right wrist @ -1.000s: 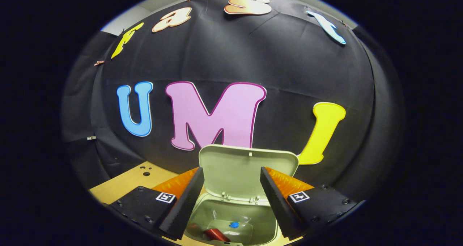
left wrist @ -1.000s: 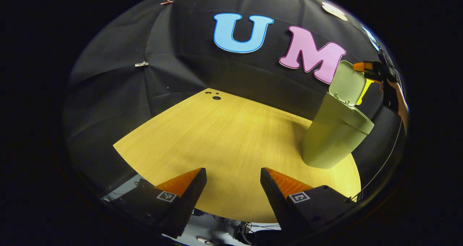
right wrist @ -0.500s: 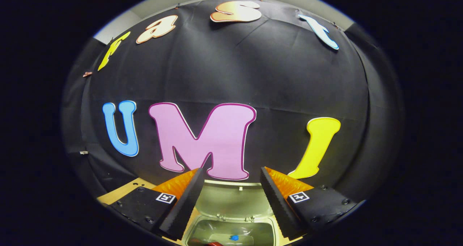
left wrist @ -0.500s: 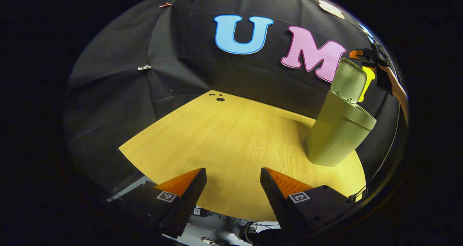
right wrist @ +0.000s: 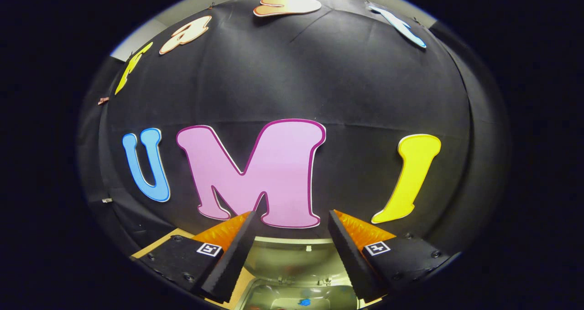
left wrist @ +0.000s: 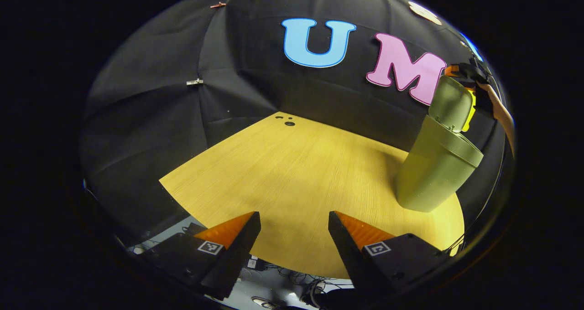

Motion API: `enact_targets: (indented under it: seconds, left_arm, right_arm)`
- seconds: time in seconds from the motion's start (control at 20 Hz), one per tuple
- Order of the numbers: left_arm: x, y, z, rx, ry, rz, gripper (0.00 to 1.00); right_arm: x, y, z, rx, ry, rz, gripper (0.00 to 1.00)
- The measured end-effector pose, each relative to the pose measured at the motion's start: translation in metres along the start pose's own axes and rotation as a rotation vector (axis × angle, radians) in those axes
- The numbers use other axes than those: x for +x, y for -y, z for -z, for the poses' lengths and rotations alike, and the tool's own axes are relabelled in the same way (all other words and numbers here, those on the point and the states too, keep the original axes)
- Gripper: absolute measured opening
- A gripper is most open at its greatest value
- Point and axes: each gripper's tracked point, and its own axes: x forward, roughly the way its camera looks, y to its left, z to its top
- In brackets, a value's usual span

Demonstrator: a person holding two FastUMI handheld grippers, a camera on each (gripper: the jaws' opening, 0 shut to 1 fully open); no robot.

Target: Press the lid of the desktop garbage bin to open it, pick up the crumpled paper on the desktop and throw it into the bin, then pick up the pop can on the desktop and drop it into the bin, and finally close the garbage bin lid.

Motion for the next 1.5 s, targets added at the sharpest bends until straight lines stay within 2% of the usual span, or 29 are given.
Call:
enact_targets:
  seconds: [0.2,0.3,0.35,0.7,1.1,1.5]
  left_arm:
    - [0.003,0.009,-0.011,0.002,0.021,-0.004,0.96]
    - [0.003,0.018,-0.019,0.020,0.027,0.036,0.99]
    - [0.003,0.020,-0.024,0.044,0.032,0.054,0.96]
    - [0.018,0.031,-0.054,0.256,0.071,0.231,0.96]
    - [0.027,0.040,-0.043,0.305,0.051,0.371,0.96]
    - [0.029,0.038,-0.042,0.336,0.047,0.418,0.96]
  right_arm:
    - [-0.016,-0.004,0.007,-0.020,-0.038,-0.041,0.97]
    - [-0.027,-0.004,0.010,-0.019,-0.063,-0.048,0.97]
    - [-0.034,-0.004,0.013,-0.017,-0.075,-0.049,0.97]
    - [-0.089,-0.005,0.044,-0.010,-0.107,-0.018,0.98]
    - [-0.138,-0.006,0.102,-0.030,-0.143,0.026,0.98]
    - [-0.158,0.001,0.155,0.012,-0.190,0.068,0.98]
